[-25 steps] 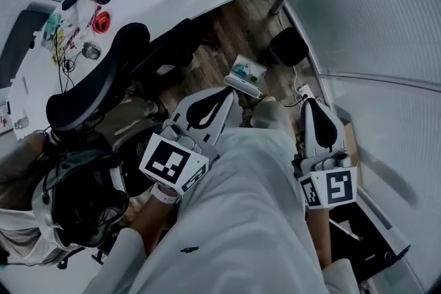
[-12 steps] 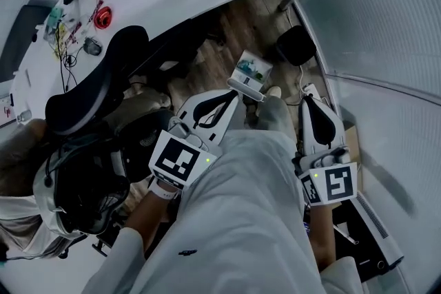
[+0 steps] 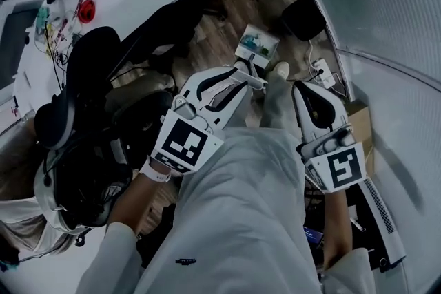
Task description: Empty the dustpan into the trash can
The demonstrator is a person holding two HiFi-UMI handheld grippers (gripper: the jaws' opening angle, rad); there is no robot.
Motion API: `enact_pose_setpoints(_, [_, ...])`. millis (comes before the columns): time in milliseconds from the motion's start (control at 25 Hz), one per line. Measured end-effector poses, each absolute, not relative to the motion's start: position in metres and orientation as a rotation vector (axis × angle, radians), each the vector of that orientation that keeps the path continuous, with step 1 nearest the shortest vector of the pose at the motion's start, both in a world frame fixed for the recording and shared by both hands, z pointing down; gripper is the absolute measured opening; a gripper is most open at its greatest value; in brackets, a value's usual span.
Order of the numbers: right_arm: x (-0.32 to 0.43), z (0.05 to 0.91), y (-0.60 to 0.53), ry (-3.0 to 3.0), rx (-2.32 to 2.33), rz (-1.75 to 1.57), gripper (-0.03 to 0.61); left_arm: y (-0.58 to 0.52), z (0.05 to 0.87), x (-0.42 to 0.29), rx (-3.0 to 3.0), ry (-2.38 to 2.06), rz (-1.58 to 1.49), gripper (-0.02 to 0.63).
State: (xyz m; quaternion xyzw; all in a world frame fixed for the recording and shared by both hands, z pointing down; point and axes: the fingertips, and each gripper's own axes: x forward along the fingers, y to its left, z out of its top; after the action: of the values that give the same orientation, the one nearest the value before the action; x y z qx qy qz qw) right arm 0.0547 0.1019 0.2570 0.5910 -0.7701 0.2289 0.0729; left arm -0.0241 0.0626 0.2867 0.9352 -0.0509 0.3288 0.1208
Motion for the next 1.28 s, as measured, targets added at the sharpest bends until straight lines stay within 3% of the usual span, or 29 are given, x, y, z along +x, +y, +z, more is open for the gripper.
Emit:
enact_pose_setpoints(360, [0.061, 0.302, 0.108, -2.363, 1.677, 0.785, 0.047, 0.086, 0.344, -0.025, 2.747, 0.161, 1.297, 0.132])
enact_pose_setpoints(520, [0.057, 0.316, 0.111, -2.405, 1.646, 0.835, 0.063, 0.098, 0.365, -0.026, 2.736, 0.327, 1.438, 0.236])
enact_pose_setpoints(600, [0.055, 0.325, 0.114, -2.416, 1.617, 0.859, 0.063, 0.106, 0.375, -0.025, 2.706, 0.397, 1.467, 0.244])
enact_pose_setpoints(800, [0.049, 0.346, 0.121, -2.414, 1.557, 0.858, 0.148, 0.127, 0.400, -0.035, 2.676, 0.657, 1.580, 0.258])
enact_pose_setpoints(1280, [0.019, 0.394, 0.133, -2.433, 1.384, 0.818, 0.250, 0.118, 0.437, -0.045, 2.704, 0.913, 1.765, 0.319])
